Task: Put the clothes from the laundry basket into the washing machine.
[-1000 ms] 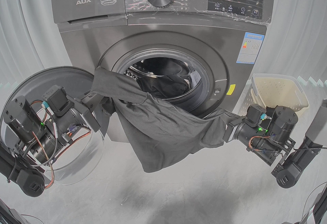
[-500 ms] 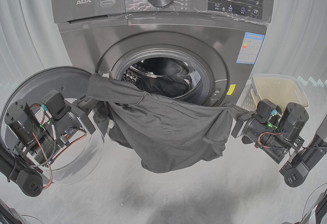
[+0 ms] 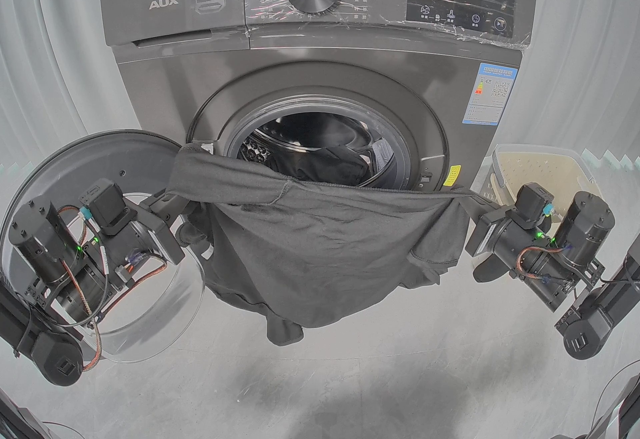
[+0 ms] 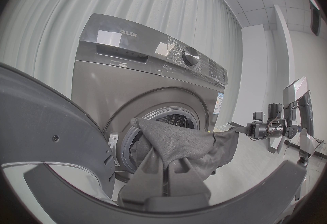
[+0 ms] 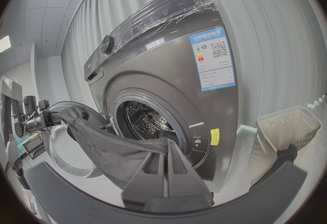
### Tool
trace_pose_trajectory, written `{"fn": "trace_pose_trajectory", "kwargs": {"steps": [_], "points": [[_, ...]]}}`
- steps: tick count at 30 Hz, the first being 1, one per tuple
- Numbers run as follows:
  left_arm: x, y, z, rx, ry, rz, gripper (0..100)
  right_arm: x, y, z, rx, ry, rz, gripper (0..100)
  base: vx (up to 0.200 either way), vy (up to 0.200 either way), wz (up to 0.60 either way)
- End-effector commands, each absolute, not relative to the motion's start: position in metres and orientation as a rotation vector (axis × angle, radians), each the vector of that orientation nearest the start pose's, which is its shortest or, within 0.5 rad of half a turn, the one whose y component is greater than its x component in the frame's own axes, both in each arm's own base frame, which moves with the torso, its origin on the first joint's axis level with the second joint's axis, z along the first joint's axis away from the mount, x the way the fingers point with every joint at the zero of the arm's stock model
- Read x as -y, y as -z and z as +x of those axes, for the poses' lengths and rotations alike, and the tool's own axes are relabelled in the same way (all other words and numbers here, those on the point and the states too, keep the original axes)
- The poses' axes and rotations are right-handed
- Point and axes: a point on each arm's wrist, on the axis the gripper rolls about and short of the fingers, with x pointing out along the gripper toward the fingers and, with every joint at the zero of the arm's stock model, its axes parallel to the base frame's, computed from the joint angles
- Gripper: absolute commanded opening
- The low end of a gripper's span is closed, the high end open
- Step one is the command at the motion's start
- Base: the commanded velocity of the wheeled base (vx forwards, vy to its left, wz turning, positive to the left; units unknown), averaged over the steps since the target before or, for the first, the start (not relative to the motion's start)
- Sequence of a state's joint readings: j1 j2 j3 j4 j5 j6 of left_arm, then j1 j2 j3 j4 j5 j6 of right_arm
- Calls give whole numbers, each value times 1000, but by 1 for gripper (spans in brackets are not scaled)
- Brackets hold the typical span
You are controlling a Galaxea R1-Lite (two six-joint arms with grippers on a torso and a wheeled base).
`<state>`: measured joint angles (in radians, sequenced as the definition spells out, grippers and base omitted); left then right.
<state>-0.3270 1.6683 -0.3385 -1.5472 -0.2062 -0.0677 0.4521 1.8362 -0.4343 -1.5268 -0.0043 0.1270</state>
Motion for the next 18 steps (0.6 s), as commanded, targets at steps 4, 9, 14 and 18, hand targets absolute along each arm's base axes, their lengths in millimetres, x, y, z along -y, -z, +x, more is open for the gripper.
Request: {"fn": "trace_pose_trajectory", "kwargs": {"steps": [4, 9, 14, 18], "points": [[82, -171, 231, 211, 527, -81, 0, -117, -147, 257, 113, -429, 153, 0, 0, 0, 0], [75, -175, 233, 229, 502, -80, 0, -112, -149, 258, 120, -414, 151, 0, 0, 0, 0], [75, -176, 233, 235, 501, -79, 0, -111, -150, 258, 122, -413, 151, 0, 0, 0, 0], [75, -177, 233, 238, 501, -79, 0, -106, -150, 260, 127, -396, 147, 0, 0, 0, 0]]}}
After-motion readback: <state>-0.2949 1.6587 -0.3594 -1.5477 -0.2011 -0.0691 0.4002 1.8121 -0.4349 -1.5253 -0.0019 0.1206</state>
